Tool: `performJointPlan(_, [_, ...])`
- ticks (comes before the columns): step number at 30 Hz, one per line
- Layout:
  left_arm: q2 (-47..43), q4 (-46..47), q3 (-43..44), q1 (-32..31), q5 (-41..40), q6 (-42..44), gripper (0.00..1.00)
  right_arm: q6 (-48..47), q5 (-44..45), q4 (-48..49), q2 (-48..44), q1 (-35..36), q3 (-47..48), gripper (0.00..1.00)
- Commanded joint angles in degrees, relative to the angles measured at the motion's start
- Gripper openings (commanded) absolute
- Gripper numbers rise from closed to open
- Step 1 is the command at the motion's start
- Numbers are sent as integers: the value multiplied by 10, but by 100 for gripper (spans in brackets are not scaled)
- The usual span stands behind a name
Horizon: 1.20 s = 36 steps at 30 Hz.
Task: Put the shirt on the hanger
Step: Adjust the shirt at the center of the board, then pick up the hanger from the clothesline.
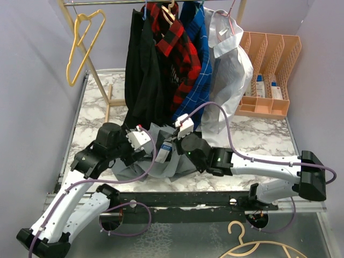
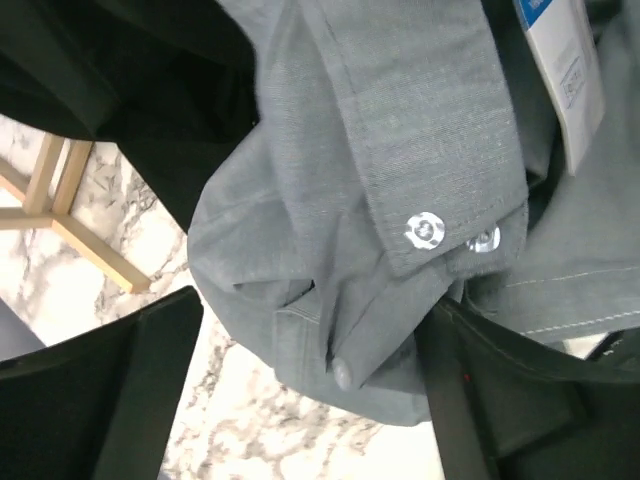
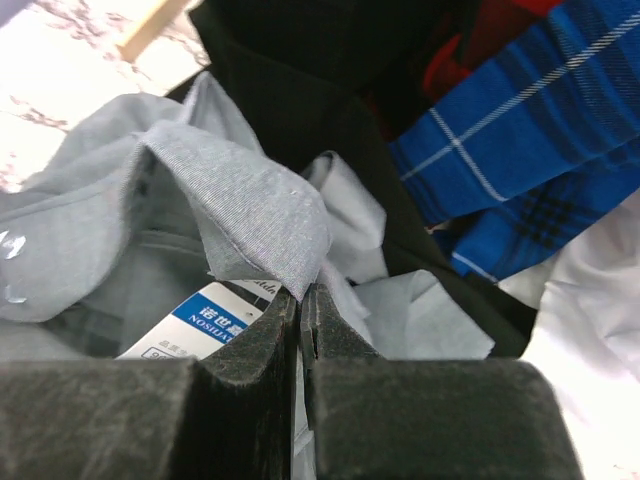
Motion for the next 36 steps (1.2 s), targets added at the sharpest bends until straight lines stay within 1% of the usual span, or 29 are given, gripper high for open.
performJointPlan(1, [27, -37, 95, 4, 28, 1, 98, -53, -108, 44, -8, -60, -17, 1])
performJointPlan(3, [60, -76, 150, 4, 69, 1, 99, -63, -145, 49, 3, -77, -12, 2])
performJointPlan(5, [87, -110, 210, 4, 112, 2, 99, -69, -159, 52, 17, -81, -5, 1])
performJointPlan(7, [115, -125, 283, 4, 117, -16, 99, -71, -167, 58, 30, -82, -2, 1])
performJointPlan(8, [133, -129, 328, 4, 104, -31, 99, -70, -172, 62, 35, -83, -2, 1])
performJointPlan(10, [178, -129, 428, 4, 29, -76, 99, -71, -182, 65, 44, -84, 0, 2])
performJointPlan(12, [231, -133, 527, 4, -63, -99, 99, -73, -187, 69, 50, -84, 1, 1])
performJointPlan(15, [281, -113, 636, 4, -199, -111, 99, -76, -193, 75, 52, -88, -1, 1])
performJointPlan(17, [308, -74, 689, 6, -314, -117, 99, -74, -201, 78, 52, -92, -4, 1])
performJointPlan(20, [336, -42, 748, 16, -373, -95, 97, -66, -210, 79, 54, -94, -13, 1])
performJointPlan(23, [366, -31, 801, 36, -420, -80, 99, -57, -215, 75, 50, -95, -28, 1])
performJointPlan(25, [372, -36, 814, 47, -415, -71, 99, -51, -216, 73, 41, -95, -45, 1])
performJointPlan(28, [375, -60, 815, 65, -378, -75, 99, -46, -217, 75, 16, -96, -69, 1])
performJointPlan(30, [384, -84, 814, 83, -336, -97, 99, -46, -217, 77, 4, -99, -83, 1])
performJointPlan(31, [388, -96, 816, 100, -300, -113, 99, -45, -217, 77, -1, -101, -88, 1])
performJointPlan(32, [394, -107, 819, 120, -259, -128, 98, -45, -218, 77, -7, -102, -93, 1])
performJointPlan(34, [417, -130, 843, 180, -172, -150, 97, -45, -218, 76, -14, -103, -101, 1])
performJointPlan(36, [441, -141, 877, 269, -76, -169, 97, -45, -219, 76, -23, -104, -109, 1])
